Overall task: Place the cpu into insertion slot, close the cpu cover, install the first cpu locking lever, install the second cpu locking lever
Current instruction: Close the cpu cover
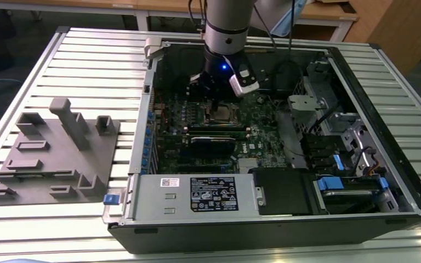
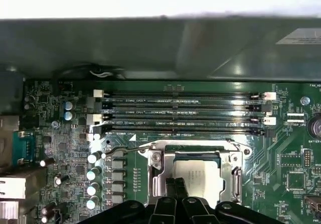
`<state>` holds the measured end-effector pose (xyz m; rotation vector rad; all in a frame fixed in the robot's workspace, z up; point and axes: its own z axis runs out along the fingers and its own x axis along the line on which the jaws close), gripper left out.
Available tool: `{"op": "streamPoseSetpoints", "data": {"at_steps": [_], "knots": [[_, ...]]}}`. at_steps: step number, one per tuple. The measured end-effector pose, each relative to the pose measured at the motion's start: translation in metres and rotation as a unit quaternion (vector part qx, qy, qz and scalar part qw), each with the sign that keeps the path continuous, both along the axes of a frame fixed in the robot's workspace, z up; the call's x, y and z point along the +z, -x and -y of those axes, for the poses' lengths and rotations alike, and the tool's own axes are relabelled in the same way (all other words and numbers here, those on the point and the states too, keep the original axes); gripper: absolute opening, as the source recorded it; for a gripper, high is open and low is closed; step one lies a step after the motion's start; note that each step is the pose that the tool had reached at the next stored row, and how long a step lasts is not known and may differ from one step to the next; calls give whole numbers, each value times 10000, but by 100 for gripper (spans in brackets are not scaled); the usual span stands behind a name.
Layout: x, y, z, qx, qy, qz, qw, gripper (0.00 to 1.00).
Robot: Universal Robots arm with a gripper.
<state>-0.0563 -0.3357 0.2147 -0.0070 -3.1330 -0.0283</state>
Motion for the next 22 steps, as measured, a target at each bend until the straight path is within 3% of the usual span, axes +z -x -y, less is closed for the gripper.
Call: {"op": "streamPoseSetpoints", "data": {"at_steps": [2,6,8,22], "knots": [[-1,1,0,9,0,6,10000,11],[-8,3,3,16,6,65,10000,11],[-13,4,9,17,12,78,10000,11],[-36,99,30,17,13,85,10000,11]]}}
